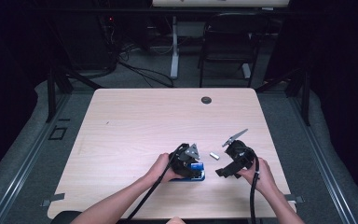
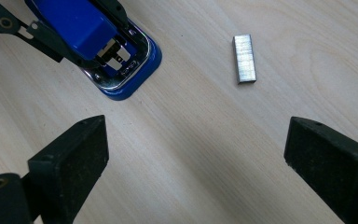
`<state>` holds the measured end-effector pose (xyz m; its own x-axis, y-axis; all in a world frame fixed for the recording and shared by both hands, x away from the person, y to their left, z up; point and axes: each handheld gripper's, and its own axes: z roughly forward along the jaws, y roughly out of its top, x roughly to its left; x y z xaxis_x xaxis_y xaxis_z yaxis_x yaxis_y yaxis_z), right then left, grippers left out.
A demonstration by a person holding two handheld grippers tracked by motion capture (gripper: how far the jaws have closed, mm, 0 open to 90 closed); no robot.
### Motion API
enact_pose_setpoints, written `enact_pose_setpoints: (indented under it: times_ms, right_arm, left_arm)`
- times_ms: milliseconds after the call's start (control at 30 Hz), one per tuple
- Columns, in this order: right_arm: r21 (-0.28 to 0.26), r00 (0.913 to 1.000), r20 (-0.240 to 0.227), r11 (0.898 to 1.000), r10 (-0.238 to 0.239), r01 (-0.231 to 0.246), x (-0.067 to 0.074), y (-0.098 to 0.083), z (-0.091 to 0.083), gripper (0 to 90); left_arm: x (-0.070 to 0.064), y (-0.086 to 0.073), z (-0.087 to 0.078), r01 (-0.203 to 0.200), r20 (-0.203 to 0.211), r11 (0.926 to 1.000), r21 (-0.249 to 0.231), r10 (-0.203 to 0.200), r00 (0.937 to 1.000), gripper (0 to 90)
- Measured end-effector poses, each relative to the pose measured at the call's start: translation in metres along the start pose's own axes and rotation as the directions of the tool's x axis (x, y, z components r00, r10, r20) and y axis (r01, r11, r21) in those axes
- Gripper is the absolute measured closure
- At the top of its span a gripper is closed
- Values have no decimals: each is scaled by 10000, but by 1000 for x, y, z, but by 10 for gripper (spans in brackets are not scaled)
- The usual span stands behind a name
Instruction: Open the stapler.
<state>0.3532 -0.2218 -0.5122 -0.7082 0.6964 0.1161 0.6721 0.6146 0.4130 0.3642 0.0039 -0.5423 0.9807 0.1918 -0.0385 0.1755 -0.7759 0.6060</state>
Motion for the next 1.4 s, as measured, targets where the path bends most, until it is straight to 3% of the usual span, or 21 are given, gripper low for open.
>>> enact_pose_setpoints:
  times_ms: [433, 533, 567, 600, 733, 867, 1033, 1133, 1167, 1233, 1300, 1367, 1400]
  right_arm:
    - [-277, 9994, -98, 9991, 334, -337, 2, 2, 4, 145]
    - [-363, 9989, -214, 9984, 415, -422, 3, 5, 7, 208]
    - [-509, 9987, -243, 9977, 446, -458, 6, 7, 8, 298]
    - [-509, 9987, -243, 9977, 446, -458, 6, 7, 8, 298]
    - [-1095, 9983, -466, 9931, 358, -407, 13, 15, 11, 455]
    - [-1253, 9960, -798, 9908, 409, -507, 18, 20, 16, 543]
    - [-1161, 9960, -886, 9930, 130, -233, 28, 30, 26, 674]
    - [-1110, 9947, -1021, 9936, 112, -226, 28, 31, 30, 701]
    - [-1157, 9939, -1056, 9923, 330, -453, 29, 31, 31, 716]
    - [-1059, 9928, -1168, 9936, 263, -388, 28, 31, 32, 733]
    - [-1243, 9898, -1300, 9894, 588, -751, 28, 30, 35, 749]
    - [-1020, 9905, -1326, 9935, 376, -514, 25, 31, 34, 754]
    - [-1071, 9893, -1383, 9923, 467, -618, 25, 30, 35, 756]
  left_arm:
    - [1, 0, -9, -400, 206, 9990, -180, 404, 9990, 625]
    - [1, 0, -11, -503, 236, 9985, -216, 508, 9984, 628]
    - [1, 0, -11, -520, 227, 9984, -220, 525, 9984, 630]
    - [1, 0, -12, -534, 227, 9983, -219, 539, 9983, 630]
    - [1, 1, -15, -589, 197, 9980, -211, 593, 9980, 633]
    - [3, 0, -16, -661, 262, 9973, -311, 669, 9974, 635]
    - [3, 1, -21, -802, 337, 9964, -267, 811, 9961, 639]
    - [2, 1, -22, -852, 198, 9960, -264, 857, 9961, 640]
    - [2, 1, -22, -881, 175, 9958, -262, 886, 9959, 640]
    - [3, 1, -23, -927, 319, 9953, -285, 936, 9951, 642]
    - [3, 1, -24, -938, 294, 9951, -322, 947, 9951, 643]
    - [3, 1, -24, -959, 279, 9948, -337, 969, 9949, 643]
    - [3, 0, -24, -972, 227, 9946, -361, 981, 9949, 643]
